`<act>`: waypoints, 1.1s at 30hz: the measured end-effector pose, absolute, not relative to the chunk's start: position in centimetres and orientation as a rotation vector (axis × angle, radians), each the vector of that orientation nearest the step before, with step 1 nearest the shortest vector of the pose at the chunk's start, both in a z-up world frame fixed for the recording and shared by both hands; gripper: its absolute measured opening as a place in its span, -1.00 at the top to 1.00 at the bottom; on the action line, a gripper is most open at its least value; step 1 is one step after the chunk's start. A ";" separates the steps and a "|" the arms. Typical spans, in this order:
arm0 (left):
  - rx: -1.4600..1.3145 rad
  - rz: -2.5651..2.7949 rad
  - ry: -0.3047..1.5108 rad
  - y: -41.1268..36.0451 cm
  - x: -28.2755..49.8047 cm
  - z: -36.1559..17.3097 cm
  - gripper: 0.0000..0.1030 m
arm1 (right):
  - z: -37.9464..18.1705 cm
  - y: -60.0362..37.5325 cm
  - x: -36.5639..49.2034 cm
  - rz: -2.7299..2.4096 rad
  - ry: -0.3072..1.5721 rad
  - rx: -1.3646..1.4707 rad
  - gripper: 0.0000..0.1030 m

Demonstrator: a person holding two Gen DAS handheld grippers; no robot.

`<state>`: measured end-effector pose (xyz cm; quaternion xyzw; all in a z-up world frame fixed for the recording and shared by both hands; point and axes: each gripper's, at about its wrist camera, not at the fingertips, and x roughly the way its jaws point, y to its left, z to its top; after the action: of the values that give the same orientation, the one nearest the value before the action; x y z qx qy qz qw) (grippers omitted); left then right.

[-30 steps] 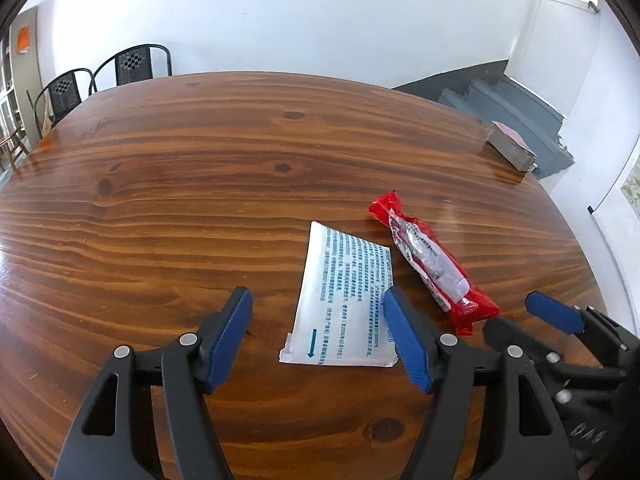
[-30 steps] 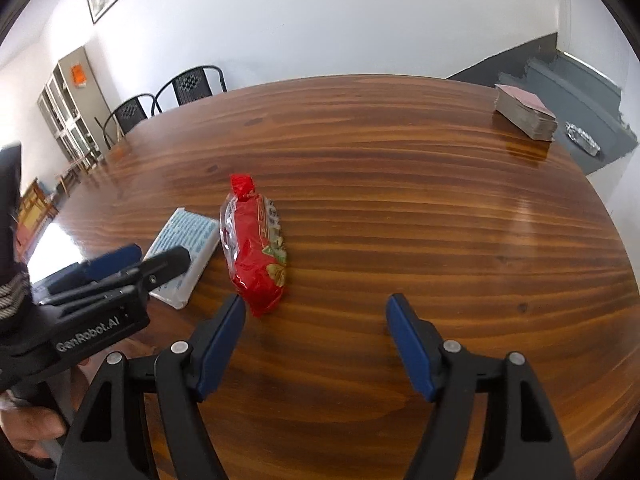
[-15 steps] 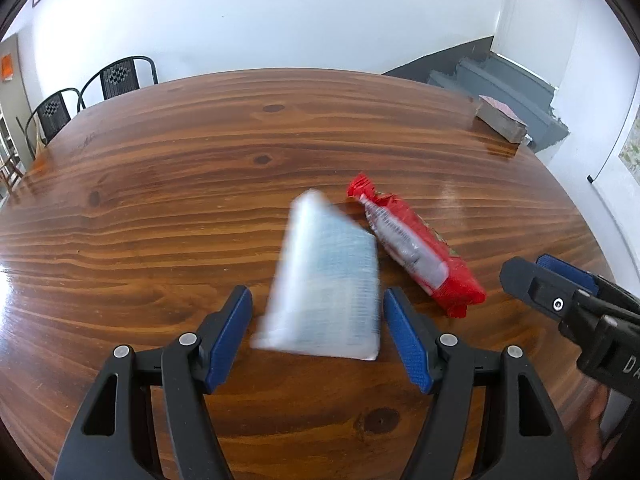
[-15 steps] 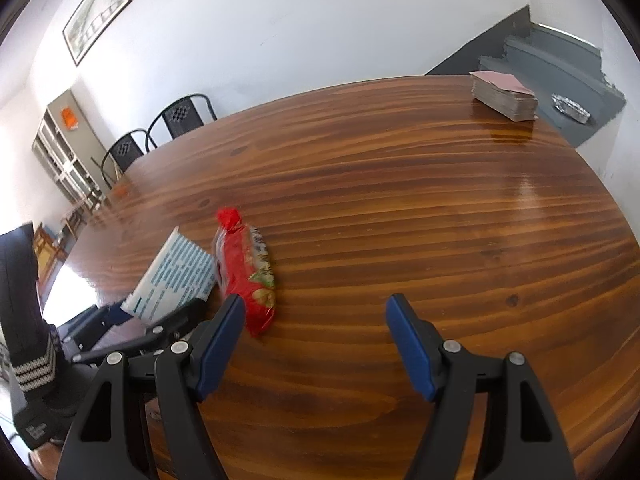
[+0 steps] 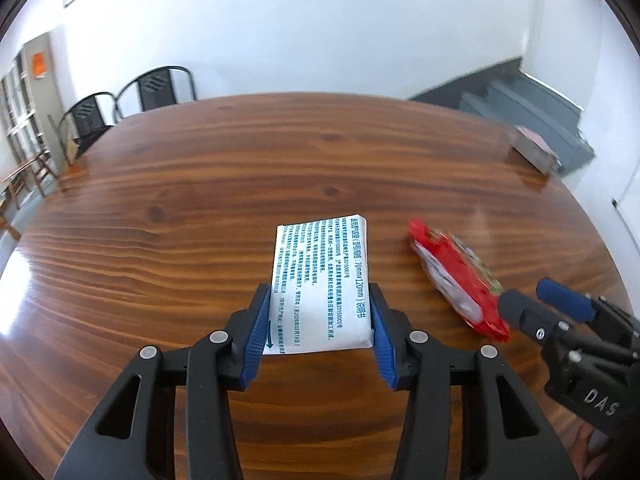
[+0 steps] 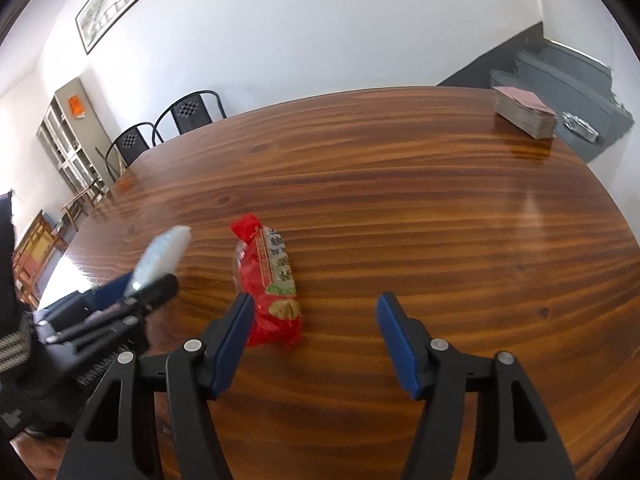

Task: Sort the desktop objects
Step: 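Grasp the white wipes packet with the left tool while the right tool holds the snack, then carry the wipes packet and red snack bag into the tin box with both tools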

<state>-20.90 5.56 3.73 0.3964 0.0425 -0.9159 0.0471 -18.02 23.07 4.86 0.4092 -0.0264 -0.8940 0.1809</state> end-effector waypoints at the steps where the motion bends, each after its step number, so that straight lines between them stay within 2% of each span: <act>1: 1.193 -2.777 0.138 5.0 -20.9 3.9 0.04 | 4.8 22.6 -18.2 -2.522 -0.059 1.152 -0.32; 6: 1.195 -2.744 0.189 3.8 -21.1 3.8 0.04 | 3.8 19.8 -19.3 -2.527 0.053 1.163 -0.26; 9: 1.203 -2.748 0.177 4.1 -21.1 3.8 0.04 | 3.0 18.7 -19.9 -2.507 0.096 1.211 -0.01; 11: 1.208 -2.755 0.162 4.5 -21.1 3.8 0.04 | 3.0 18.3 -19.4 -2.510 0.110 1.195 0.29; 12: 1.209 -2.759 0.156 4.7 -21.0 3.9 0.04 | 3.0 18.3 -19.3 -2.504 0.109 1.197 0.34; 16: 1.212 -2.780 0.137 5.4 -20.7 4.2 0.04 | 3.3 18.8 -18.1 -2.529 0.089 1.180 0.37; 22: 1.207 -2.832 0.132 6.6 -19.7 5.3 0.04 | 5.3 20.4 -15.3 -2.602 -0.044 1.123 0.38; 33: 1.204 -3.006 0.042 12.0 -15.4 7.1 0.04 | 10.1 26.9 -4.9 -2.849 -0.246 1.022 0.38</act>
<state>-15.43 11.99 7.15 0.3712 0.0131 -0.9272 -0.0482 -4.89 26.92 10.08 0.3360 -0.0808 -0.9369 0.0522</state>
